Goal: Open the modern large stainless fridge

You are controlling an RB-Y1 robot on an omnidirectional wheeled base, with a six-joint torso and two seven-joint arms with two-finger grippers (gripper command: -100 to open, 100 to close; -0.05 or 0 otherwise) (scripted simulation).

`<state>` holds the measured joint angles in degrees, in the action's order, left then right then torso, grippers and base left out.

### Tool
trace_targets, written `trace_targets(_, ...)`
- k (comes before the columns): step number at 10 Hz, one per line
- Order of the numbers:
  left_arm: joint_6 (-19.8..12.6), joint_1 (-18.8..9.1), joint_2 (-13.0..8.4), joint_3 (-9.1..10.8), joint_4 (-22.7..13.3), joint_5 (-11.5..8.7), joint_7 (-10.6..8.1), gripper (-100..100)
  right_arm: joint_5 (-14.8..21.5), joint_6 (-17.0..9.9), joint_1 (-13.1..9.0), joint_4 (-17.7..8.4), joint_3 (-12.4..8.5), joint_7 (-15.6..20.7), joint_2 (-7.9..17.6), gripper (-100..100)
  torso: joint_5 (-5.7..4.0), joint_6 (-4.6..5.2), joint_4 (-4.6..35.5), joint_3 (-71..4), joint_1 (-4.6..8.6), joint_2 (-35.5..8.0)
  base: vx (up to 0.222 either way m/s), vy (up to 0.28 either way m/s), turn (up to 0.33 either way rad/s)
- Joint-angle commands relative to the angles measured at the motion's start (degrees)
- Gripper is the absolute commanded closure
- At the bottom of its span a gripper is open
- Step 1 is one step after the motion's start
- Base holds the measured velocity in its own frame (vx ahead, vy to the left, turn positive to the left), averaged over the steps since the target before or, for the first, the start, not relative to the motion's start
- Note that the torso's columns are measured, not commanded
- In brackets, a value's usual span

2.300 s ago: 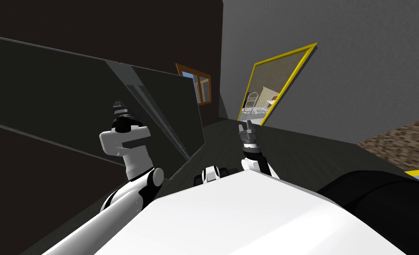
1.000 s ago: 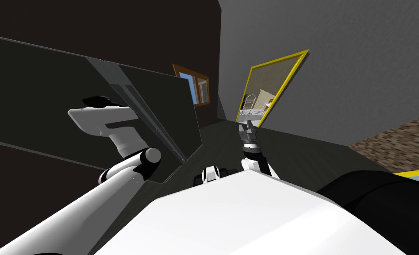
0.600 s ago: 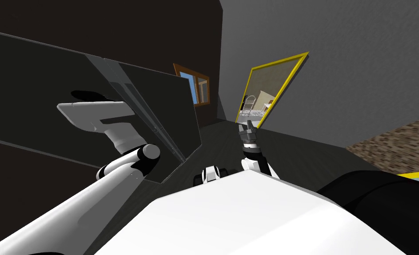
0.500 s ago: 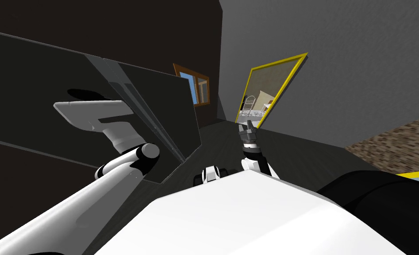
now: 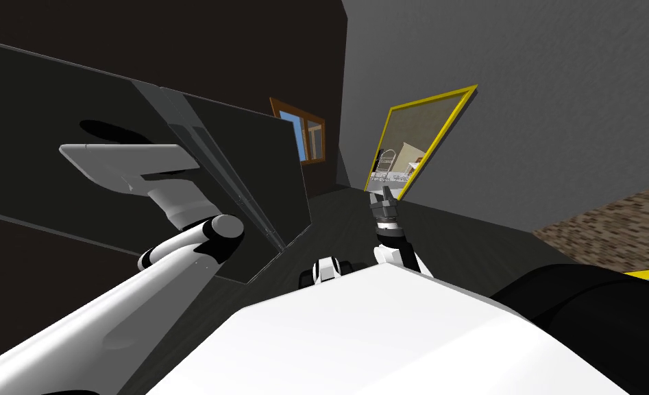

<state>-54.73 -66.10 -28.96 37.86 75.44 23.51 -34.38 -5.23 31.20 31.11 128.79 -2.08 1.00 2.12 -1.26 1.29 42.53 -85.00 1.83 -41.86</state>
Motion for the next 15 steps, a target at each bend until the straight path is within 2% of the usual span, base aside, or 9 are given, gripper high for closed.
trace_targets(1,0.08,-2.76,-0.18,-0.24,-0.82,-0.63,-0.76,-100,0.00,0.00,0.00,0.00,0.00,0.00,0.00,0,-0.03,0.03,0.00,-0.03,0.00,0.04,-0.004,-0.016,0.007)
trace_targets(2,-1.39,-4.19,-0.86,0.29,-2.48,-0.51,-1.77,-100,0.00,0.00,0.00,0.00,0.00,0.00,0.00,0,-0.05,0.04,0.03,0.00,-0.01,-0.01,-0.007,-0.020,-0.043)
trace_targets(4,-1.39,-4.96,-0.86,0.29,-2.48,-0.51,-1.77,-100,0.00,0.00,0.00,0.00,0.00,0.00,0.00,0,-0.25,0.21,0.07,0.00,0.35,-0.03,-0.003,-0.011,0.008)
trace_targets(5,-2.71,-6.68,-1.55,0.78,-3.97,-0.39,-2.68,-100,0.00,0.00,0.00,0.00,0.00,0.00,0.00,0,-0.25,0.15,0.08,0.01,0.36,-0.04,0.015,-0.019,-0.024)
trace_targets(8,-2.71,-6.94,-1.55,0.78,-3.97,-0.39,-2.68,-100,0.00,0.00,0.00,0.00,0.00,0.00,0.00,0,-0.35,0.30,0.07,-0.03,0.51,0.00,-0.003,-0.018,0.002)
trace_targets(9,-3.89,-8.48,-2.22,1.22,-5.26,-0.29,-3.49,-100,0.00,0.00,0.00,0.00,0.00,0.00,0.00,0,-0.38,0.33,0.09,-0.06,0.51,0.02,0.001,-0.020,-0.007)
trace_targets(12,-3.89,-8.69,-2.22,1.22,-5.26,-0.29,-3.49,-100,0.00,0.00,0.00,0.00,0.00,0.00,0.00,0,-0.51,0.39,0.13,-0.03,0.70,-0.02,0.003,-0.009,-0.005)
trace_targets(13,-4.90,-10.18,-2.85,1.59,-6.36,-0.20,-4.18,-100,0.00,0.00,0.00,0.00,-0.01,0.00,0.01,0,-0.54,0.42,0.16,-0.02,0.74,-0.05,0.004,-0.015,0.022)
trace_targets(15,-4.90,-10.18,-2.85,1.59,-6.36,-0.20,-4.18,-100,0.00,0.00,0.01,0.00,0.00,0.00,0.00,0,-0.52,0.37,0.11,0.09,0.88,-0.15,0.006,-0.014,0.012)
